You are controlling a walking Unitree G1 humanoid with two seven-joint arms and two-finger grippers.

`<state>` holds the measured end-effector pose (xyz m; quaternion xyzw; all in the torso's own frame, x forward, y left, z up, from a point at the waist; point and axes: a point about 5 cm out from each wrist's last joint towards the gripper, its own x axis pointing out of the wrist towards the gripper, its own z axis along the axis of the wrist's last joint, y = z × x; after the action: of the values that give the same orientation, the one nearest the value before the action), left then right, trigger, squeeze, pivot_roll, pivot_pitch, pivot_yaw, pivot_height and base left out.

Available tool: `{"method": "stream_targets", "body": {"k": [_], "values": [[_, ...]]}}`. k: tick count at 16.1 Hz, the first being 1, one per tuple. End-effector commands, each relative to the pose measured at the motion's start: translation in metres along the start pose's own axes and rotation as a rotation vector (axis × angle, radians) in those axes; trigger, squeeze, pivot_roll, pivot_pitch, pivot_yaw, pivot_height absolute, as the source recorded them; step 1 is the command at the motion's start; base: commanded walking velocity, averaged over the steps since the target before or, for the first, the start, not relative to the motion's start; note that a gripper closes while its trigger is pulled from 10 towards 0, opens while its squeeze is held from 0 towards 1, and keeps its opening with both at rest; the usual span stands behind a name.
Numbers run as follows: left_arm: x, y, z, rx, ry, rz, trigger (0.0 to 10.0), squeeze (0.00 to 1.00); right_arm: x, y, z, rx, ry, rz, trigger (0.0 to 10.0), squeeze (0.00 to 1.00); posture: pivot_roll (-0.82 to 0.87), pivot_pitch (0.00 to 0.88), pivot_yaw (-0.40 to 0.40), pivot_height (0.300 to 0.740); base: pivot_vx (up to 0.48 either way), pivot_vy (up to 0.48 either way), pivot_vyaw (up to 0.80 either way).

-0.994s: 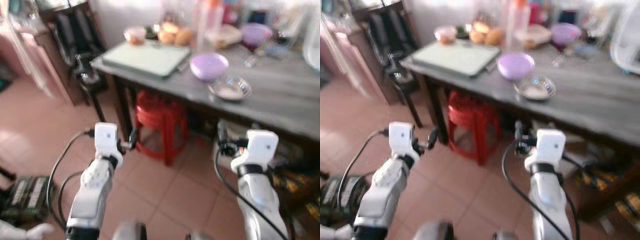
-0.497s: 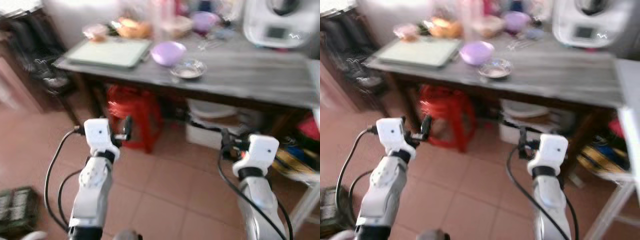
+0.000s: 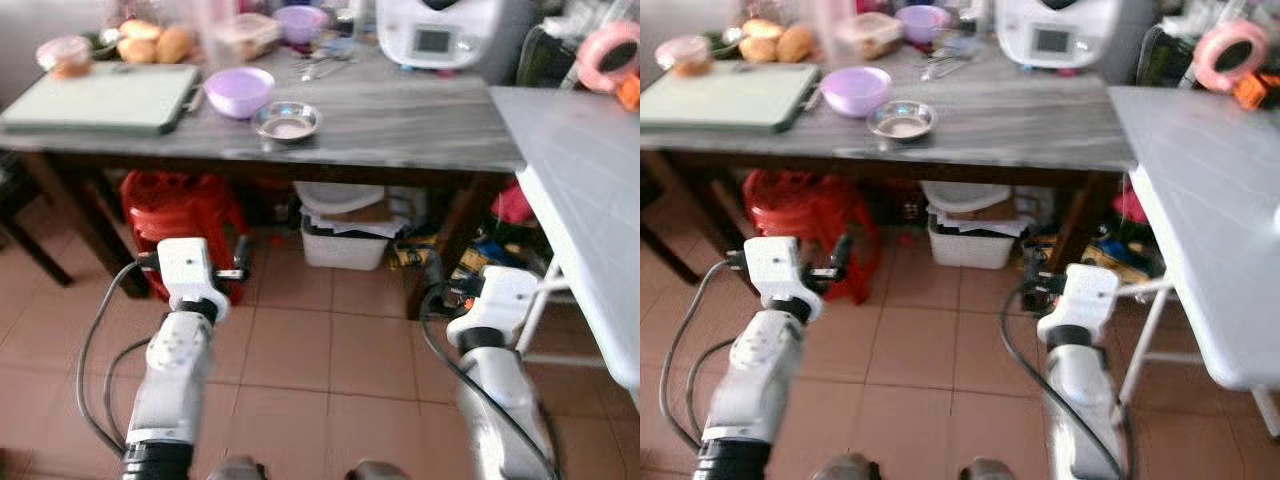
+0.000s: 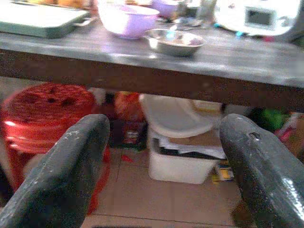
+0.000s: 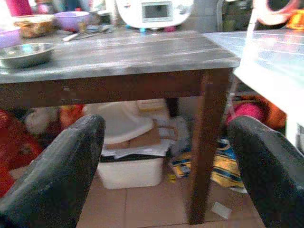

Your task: Setting the table

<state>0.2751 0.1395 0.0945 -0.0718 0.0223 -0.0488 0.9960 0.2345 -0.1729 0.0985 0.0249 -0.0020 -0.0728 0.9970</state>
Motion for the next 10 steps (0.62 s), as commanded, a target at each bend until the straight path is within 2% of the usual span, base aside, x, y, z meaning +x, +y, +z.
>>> {"method": "stream_targets", "body": {"k": [1,2,7,8,10], "values": [[0.0005,0.0001,0.0013,0.007,-0.001,-0.012,10.0,0.0,0.0019,0.0038,0.0045,0.004,-0.03,0.02,10.0,0.0,-0.04,0.0,0.021,0.74,0.0,-0.424,0.0],[0.0004,-0.001,0.0006,-0.001,0.002,-0.019,10.0,0.0,0.0015,0.0029,0.0055,-0.043,-0.034,0.005,10.0,0.0,-0.04,0.0,0.027,0.74,0.0,-0.375,0.0],[0.0046,-0.0063,0.0055,0.003,-0.013,-0.039,10.0,0.0,0.0082,0.0108,0.0076,-0.047,-0.043,0.074,10.0,0.0,-0.04,0.0,0.032,0.74,0.0,-0.412,0.0],[0.0043,-0.0062,0.0056,0.004,-0.012,-0.038,10.0,0.0,0.009,0.0122,0.01,-0.09,-0.053,0.085,10.0,0.0,-0.04,0.0,0.033,0.74,0.0,-0.428,0.0],[0.0029,-0.0068,0.0041,0.008,-0.008,-0.039,10.0,0.0,0.009,0.0112,0.0085,-0.092,-0.043,0.071,10.0,0.0,-0.04,0.0,0.029,0.74,0.0,-0.48,0.0]]}}
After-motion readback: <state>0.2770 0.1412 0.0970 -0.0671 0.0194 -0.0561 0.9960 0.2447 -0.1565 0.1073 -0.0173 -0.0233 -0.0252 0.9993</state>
